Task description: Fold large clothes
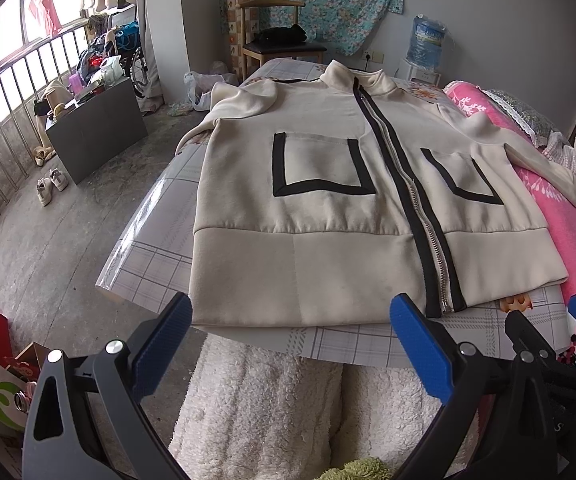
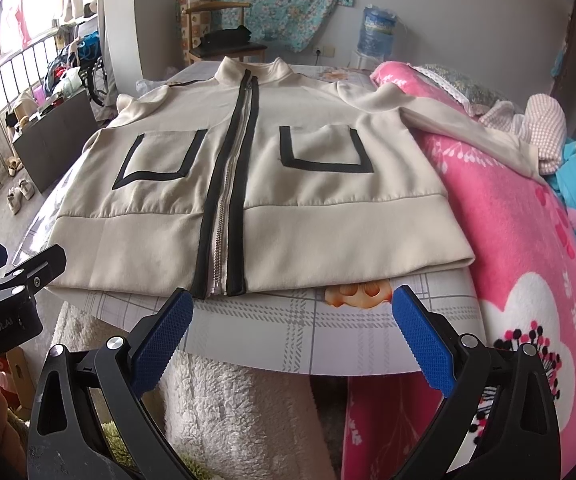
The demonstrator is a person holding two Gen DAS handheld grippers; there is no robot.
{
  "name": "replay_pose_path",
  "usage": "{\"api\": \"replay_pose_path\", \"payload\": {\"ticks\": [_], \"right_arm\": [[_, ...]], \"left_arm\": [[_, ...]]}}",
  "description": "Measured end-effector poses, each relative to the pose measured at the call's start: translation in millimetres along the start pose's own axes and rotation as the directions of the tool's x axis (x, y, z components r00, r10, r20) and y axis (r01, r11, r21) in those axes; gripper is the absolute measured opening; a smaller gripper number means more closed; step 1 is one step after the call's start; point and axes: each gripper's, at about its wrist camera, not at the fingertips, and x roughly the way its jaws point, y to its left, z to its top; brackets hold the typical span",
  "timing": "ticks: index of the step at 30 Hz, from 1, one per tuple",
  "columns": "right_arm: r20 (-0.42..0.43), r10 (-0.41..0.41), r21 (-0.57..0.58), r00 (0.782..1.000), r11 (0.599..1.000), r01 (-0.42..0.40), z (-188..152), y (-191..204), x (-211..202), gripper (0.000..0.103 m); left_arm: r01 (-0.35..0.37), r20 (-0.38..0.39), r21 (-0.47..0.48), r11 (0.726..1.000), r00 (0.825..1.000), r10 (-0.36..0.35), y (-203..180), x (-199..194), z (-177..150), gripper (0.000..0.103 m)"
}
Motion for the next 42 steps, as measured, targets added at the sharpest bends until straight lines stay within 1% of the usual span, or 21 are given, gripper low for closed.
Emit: {"api": "replay_pose_path", "payload": {"ticks": [9,17,20,22,25,28,30,33,34,35,37,39,40,42], "right_arm": [[-0.002,-0.009,-0.006,1.000,1.000,0.009,8.0,4.2,-1.1,0.095],[-0.003,-0.029,-0.014,1.000,0.999,0.029,13.1,3.9,9.3,0.095],[0.000,-0.040,-0.020,0.999,0.999,0.040,17.3,5.2,14.7,0.095],[0.006,-0.033,-0.025,0.999,0.999,0.033,21.5,7.3,18.0,0.095],[0.021,-0.029,-0.033,0.999,0.999,0.030,31.5,11.4,23.7,0.095],[0.054,-0.028,-0.058,0.998,0.998,0.031,48.5,18.6,28.6,0.095],[0.068,-0.006,-0.076,0.998,0.997,0.011,62.6,24.2,32.8,0.095],[0.092,0.062,-0.115,0.994,0.992,-0.051,89.5,36.9,42.0,0.095],[0.099,0.084,-0.135,0.992,0.988,-0.070,98.5,43.6,45.5,0.095],[0.106,0.106,-0.156,0.989,0.984,-0.089,106.6,50.3,49.3,0.095],[0.116,0.161,-0.200,0.980,0.970,-0.136,124.4,65.7,59.2,0.095],[0.112,0.221,-0.234,0.969,0.953,-0.191,141.6,81.8,73.5,0.095],[0.105,0.251,-0.244,0.962,0.945,-0.219,147.8,88.4,80.4,0.095],[0.087,0.292,-0.255,0.952,0.931,-0.262,160.9,102.9,96.5,0.095]], "left_arm": [[-0.009,-0.005,0.007,1.000,1.000,0.009,9.6,7.1,7.5,0.097],[-0.024,-0.006,0.011,1.000,1.000,0.024,8.9,17.9,10.2,0.097],[-0.030,-0.007,0.014,0.999,1.000,0.030,10.9,24.4,15.2,0.097],[-0.031,-0.007,0.017,0.999,0.999,0.032,11.4,30.0,19.6,0.097],[-0.036,0.009,0.019,0.999,0.999,0.035,16.0,38.2,28.9,0.097],[-0.040,0.050,0.021,0.999,0.998,0.039,24.8,44.3,42.7,0.097],[-0.030,0.070,0.022,0.999,0.997,0.029,33.5,50.3,54.5,0.097],[-0.025,0.095,0.014,1.000,0.995,0.024,51.1,61.8,74.0,0.097],[-0.031,0.110,0.015,0.999,0.994,0.029,57.5,65.3,80.5,0.097],[-0.019,0.130,0.021,1.000,0.991,0.017,64.9,68.9,87.0,0.097],[0.031,0.161,0.015,0.999,0.986,-0.033,83.0,74.8,98.3,0.097],[0.106,0.184,-0.003,0.994,0.977,-0.104,104.5,82.7,109.6,0.097],[0.131,0.191,-0.012,0.991,0.973,-0.127,114.9,87.3,115.8,0.097],[0.151,0.180,-0.030,0.988,0.973,-0.143,133.9,97.9,130.7,0.097]]}}
